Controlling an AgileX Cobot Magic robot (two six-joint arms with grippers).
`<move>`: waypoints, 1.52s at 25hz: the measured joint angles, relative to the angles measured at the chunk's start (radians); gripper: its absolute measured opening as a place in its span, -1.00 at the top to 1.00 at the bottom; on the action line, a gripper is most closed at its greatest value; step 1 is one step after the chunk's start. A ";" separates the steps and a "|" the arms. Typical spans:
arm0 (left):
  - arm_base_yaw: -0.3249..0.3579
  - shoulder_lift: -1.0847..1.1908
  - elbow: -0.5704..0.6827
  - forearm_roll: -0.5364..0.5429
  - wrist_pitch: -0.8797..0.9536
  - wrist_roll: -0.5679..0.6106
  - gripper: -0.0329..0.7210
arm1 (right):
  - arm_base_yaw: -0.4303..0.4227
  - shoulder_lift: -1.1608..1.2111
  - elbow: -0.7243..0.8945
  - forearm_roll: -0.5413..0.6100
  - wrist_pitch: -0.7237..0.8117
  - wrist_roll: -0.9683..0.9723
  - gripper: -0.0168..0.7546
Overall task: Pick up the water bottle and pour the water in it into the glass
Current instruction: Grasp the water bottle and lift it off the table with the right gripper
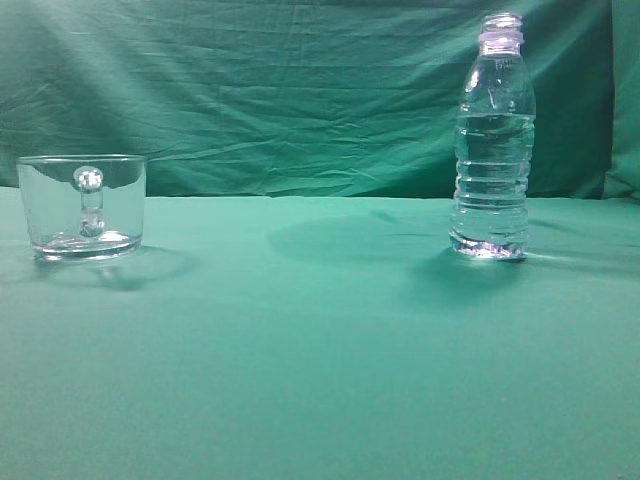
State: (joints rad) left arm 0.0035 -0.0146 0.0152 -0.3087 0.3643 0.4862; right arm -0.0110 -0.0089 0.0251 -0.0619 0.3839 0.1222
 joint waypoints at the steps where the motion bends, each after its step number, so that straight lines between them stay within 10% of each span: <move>1: 0.000 0.000 0.000 0.000 0.000 0.000 0.91 | 0.000 0.000 0.000 0.000 0.000 0.000 0.96; 25: 0.000 0.000 0.000 0.000 0.000 0.000 0.91 | 0.000 0.000 0.000 0.000 0.000 0.000 0.96; 30: 0.000 0.000 0.000 0.000 0.000 0.000 0.91 | 0.000 0.000 0.000 -0.166 -0.015 -0.048 0.96; 38: 0.000 0.000 0.000 0.000 0.000 0.000 0.91 | 0.000 0.000 0.002 -0.193 -0.494 0.100 0.96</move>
State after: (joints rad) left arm 0.0035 -0.0146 0.0152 -0.3087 0.3643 0.4862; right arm -0.0110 -0.0089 0.0274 -0.2550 -0.1102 0.2227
